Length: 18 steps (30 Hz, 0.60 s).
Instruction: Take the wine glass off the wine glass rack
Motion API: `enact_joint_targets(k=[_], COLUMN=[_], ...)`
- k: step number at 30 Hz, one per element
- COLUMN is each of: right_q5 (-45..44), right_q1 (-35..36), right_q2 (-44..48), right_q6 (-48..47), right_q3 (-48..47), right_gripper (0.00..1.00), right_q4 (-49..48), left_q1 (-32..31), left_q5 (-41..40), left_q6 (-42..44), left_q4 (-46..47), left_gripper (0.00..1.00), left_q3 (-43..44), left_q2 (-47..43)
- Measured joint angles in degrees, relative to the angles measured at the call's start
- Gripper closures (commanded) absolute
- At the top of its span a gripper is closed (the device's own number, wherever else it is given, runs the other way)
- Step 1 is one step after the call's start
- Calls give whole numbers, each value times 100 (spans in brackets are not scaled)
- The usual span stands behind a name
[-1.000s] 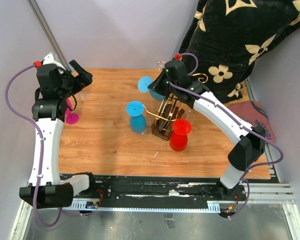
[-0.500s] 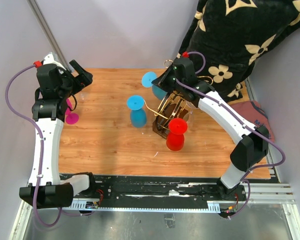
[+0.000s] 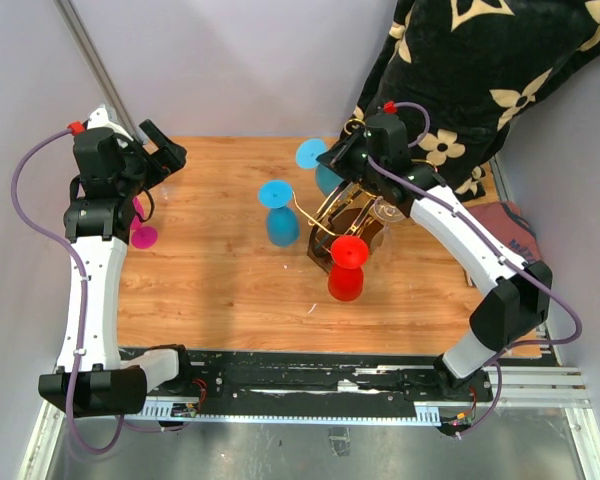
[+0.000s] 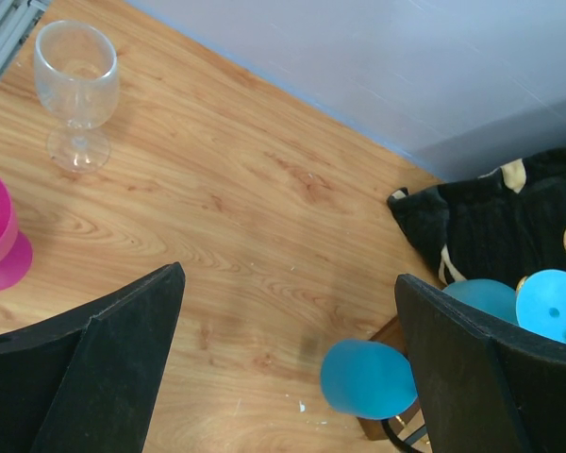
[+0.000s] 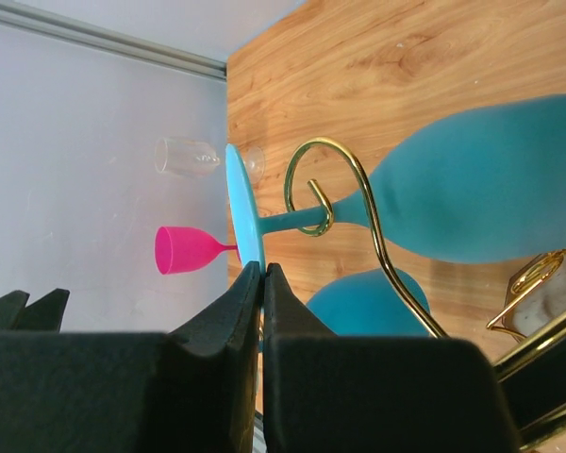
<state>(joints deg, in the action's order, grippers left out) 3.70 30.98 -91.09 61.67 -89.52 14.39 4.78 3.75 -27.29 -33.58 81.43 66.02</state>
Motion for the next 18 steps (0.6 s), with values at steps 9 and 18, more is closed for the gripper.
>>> enact_joint_targets(k=[9, 18], right_q5=[260, 367], right_q1=[-76, -179], right_q2=[-376, -588], right_q6=[101, 111], right_q3=[-173, -476], right_gripper=[99, 99], right_q4=[-155, -210], left_q1=[0, 0], left_q5=[-2, -2], left_q6=[4, 7], left_q4=[-2, -2], left_gripper=[0, 0], left_q3=[0, 0], left_q2=[0, 0])
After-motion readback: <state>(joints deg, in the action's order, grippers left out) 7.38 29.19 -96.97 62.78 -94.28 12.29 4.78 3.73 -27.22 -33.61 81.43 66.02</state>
